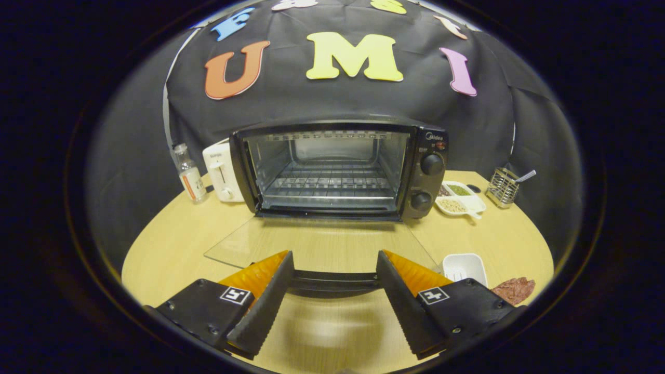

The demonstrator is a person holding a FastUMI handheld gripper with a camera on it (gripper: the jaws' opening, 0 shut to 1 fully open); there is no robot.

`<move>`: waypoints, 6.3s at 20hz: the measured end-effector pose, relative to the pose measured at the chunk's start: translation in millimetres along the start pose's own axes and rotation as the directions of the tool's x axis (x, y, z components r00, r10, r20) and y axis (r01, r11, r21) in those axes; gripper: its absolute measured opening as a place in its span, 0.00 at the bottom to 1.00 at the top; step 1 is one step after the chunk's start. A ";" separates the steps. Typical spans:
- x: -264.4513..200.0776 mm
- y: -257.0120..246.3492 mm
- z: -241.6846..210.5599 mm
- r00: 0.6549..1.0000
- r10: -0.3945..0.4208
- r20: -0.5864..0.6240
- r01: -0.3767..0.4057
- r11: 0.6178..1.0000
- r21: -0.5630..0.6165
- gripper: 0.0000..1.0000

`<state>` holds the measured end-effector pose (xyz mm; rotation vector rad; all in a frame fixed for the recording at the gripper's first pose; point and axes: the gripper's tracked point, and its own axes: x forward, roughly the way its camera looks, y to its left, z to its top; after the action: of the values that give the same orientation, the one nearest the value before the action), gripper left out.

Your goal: Open the toaster oven, put the food inside, and close the toaster oven door.

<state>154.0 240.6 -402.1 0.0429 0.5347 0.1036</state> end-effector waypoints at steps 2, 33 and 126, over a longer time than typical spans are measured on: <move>7.1 -1.1 -18.3 1.000 -0.001 -0.016 0.001 1.000 -0.008 1.00; -80.2 -214.9 -31.8 0.899 0.377 -0.223 -0.314 0.909 0.273 0.80; -71.2 -2.4 -19.0 0.979 0.052 -0.196 -0.041 0.997 0.063 0.96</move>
<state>83.6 230.7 -382.5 0.1028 0.7353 0.1387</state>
